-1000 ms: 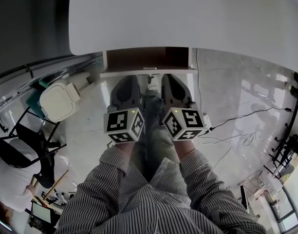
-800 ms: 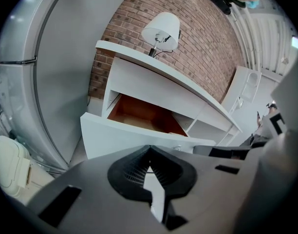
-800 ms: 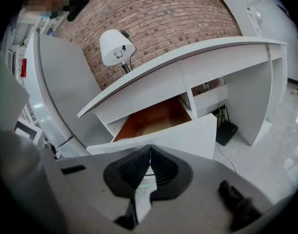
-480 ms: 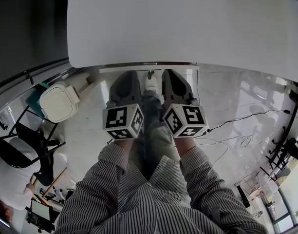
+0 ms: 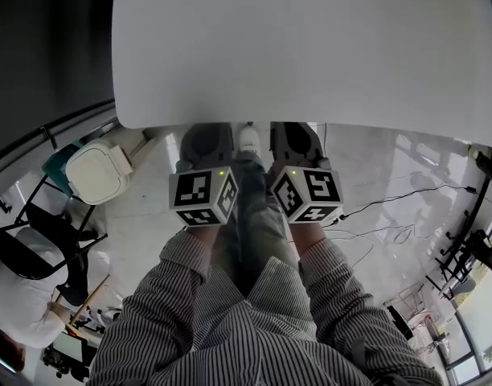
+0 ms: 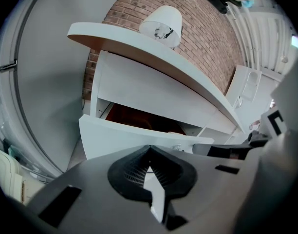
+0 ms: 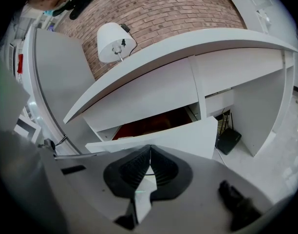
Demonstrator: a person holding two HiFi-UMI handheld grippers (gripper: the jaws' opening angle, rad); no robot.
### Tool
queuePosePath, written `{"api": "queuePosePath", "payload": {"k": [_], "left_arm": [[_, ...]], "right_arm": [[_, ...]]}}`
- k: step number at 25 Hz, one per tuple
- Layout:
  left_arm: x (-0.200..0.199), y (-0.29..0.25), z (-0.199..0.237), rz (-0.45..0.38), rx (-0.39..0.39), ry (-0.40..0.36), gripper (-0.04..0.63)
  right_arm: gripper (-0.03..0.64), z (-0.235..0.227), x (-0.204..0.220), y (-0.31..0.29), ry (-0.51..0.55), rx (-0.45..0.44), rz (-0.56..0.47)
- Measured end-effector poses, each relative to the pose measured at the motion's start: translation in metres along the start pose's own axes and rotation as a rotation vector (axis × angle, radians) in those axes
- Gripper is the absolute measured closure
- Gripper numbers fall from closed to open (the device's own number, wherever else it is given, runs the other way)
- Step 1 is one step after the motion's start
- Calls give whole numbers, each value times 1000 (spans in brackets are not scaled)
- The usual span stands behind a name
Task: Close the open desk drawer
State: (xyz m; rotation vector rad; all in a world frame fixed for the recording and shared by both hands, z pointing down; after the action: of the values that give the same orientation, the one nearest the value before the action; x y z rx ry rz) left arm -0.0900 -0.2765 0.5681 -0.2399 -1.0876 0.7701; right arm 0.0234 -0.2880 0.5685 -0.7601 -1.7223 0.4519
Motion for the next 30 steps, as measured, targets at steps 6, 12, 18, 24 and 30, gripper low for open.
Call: {"api": "queuePosePath", "payload": {"k": [6, 12, 18, 24, 30], "left_arm": [[-11, -9, 1, -11, -1, -10, 583], [-20, -16, 8, -28, 0, -29, 583], [-25, -21, 8, -30, 8, -28, 583], [-23, -22, 8, -26, 23, -35, 583], [-22, -23, 8, -38, 35, -34, 583]], "right_arm": [[600, -1, -12, -9, 5, -15, -12], [600, 3, -18, -17, 13, -40, -21], [600, 1, -24, -23, 7, -44, -23], [600, 0, -24, -23, 2, -56, -25], [600, -1, -22, -24, 14, -65, -34]]}}
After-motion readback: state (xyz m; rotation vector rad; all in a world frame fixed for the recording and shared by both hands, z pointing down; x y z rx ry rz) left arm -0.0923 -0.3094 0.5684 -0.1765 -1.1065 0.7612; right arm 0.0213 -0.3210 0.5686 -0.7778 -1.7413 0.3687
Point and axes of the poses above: the fingertips, and each gripper's own axes: y backward along the fingers, z to its left, x out of its underside, the point moved 1 cm from there along y, backward along the fingers, and after that the axes turned 10 degrees about x, right-handed, at the moved point
